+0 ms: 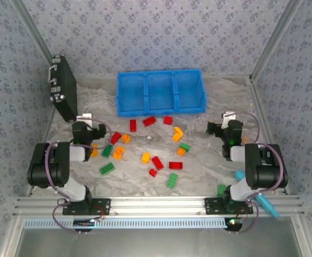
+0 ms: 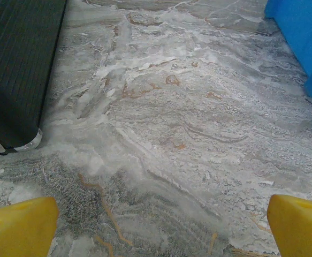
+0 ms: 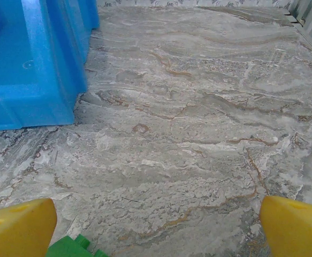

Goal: Sort the legos into containers by color
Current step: Pick up the lego from the center of the table.

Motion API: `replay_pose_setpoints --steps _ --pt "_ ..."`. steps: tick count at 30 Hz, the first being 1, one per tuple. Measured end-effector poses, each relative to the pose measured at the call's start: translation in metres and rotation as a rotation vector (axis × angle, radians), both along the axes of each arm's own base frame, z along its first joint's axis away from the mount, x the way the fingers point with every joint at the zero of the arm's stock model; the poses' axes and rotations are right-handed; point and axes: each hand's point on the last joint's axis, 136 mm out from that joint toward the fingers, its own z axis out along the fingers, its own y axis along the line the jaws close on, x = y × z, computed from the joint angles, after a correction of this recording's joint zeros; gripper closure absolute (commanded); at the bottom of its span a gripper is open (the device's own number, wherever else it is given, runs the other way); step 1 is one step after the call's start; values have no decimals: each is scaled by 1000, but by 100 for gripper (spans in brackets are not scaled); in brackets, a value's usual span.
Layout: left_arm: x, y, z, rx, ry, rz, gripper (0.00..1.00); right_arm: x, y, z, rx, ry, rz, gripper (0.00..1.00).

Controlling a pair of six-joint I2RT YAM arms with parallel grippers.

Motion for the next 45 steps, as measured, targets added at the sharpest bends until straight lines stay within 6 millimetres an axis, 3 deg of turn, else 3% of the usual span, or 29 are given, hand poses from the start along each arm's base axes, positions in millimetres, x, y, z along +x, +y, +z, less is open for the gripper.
replay_pose_setpoints --steps 26,28,29,31,33,35,36,38,40,42,45 --pt "-1 2 1 -8 3 -1 0 -1 1 -2 6 37 8 1" --pt "-3 5 8 -7 34 24 0 2 5 9 5 74 14 1" --pt "-2 7 22 -8 30 44 0 5 7 21 7 83 15 1" --pt "3 11 69 -30 -39 83 0 15 16 57 26 76 26 1" --pt "6 11 146 -74 -177 112 0 23 31 105 58 35 65 1" --pt "3 2 217 -104 -293 97 0 23 50 135 83 13 116 1" --pt "-1 -6 248 -112 -336 77 0 20 62 142 92 22 146 2" --pt "-11 -25 297 -122 -385 21 0 12 95 137 105 86 223 4" --pt "-22 -43 322 -117 -380 -37 0 2 128 114 101 188 295 5" --pt "-33 -53 329 -108 -344 -84 0 -12 158 81 89 314 357 6" --pt "-47 -59 314 -90 -250 -133 0 -35 187 35 55 480 412 7"
